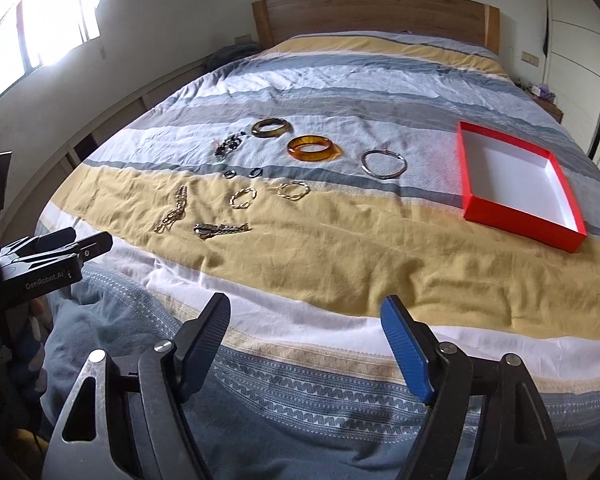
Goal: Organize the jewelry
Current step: 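Move both tools toward the jewelry laid on the duvet, then grasp the silver pearl chain necklace with the left tool while the right tool grasps the silver wristwatch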
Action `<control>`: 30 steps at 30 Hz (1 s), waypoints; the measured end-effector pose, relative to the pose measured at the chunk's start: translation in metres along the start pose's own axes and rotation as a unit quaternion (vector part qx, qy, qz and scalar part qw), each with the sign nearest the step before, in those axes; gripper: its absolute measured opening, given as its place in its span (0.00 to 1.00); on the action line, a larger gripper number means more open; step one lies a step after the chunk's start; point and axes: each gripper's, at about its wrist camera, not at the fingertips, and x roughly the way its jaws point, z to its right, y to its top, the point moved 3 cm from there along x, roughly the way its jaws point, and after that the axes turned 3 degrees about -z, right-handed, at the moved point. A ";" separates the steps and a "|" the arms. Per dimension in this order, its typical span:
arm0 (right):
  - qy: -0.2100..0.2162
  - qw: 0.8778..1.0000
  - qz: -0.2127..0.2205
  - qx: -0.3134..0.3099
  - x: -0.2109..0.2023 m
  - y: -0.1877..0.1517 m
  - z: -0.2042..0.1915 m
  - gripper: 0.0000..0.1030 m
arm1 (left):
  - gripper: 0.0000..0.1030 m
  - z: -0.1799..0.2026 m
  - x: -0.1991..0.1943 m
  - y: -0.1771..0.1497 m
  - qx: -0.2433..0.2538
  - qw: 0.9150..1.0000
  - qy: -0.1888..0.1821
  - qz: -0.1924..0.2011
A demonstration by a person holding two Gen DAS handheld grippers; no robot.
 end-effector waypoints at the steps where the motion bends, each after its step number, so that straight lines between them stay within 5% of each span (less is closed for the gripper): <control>1: 0.012 1.000 -0.005 -0.007 0.004 0.003 -0.003 0.65 | 0.77 -0.003 0.003 0.002 -0.002 1.000 0.001 -0.002; 7: 0.050 0.998 -0.024 -0.038 0.022 0.015 -0.012 0.60 | 0.77 -0.010 0.020 0.013 -0.015 1.000 0.005 -0.013; 20: 0.056 0.994 -0.044 -0.082 0.049 0.024 -0.003 0.55 | 0.77 -0.006 0.059 0.027 -0.018 0.999 0.007 -0.047; 30: 0.125 0.982 -0.073 -0.125 0.085 0.035 -0.022 0.47 | 0.76 -0.002 0.100 0.052 -0.012 0.998 -0.021 -0.062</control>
